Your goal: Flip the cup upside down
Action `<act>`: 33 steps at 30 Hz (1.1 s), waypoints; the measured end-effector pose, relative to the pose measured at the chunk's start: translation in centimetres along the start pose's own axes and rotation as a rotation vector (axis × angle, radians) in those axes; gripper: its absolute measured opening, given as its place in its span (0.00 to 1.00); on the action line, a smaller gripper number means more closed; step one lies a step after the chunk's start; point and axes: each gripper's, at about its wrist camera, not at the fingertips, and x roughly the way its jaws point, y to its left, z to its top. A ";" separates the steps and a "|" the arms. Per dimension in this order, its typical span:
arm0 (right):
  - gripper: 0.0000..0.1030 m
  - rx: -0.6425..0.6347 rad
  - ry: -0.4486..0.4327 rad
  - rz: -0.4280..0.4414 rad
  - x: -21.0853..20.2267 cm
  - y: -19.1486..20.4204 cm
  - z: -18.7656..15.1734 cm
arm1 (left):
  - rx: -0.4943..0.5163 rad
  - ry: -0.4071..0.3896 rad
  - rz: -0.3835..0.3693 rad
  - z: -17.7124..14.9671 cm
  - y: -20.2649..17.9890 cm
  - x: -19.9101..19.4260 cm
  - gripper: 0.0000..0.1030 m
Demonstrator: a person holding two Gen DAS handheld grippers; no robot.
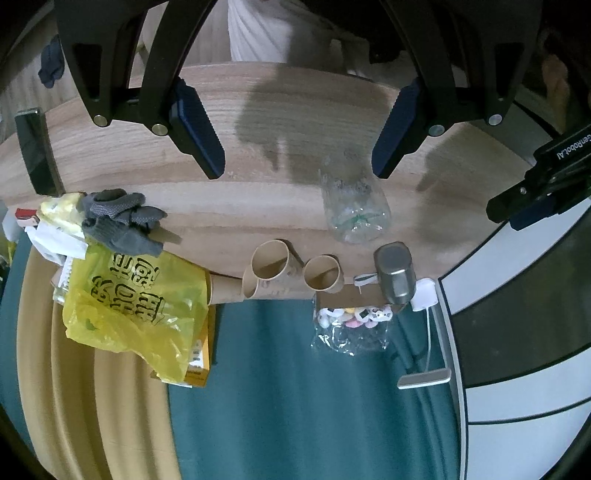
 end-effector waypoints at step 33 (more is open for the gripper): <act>0.82 -0.020 0.005 0.032 0.1 0.7 0.1 | -0.008 -0.010 0.032 0.1 0.2 -0.5 0.77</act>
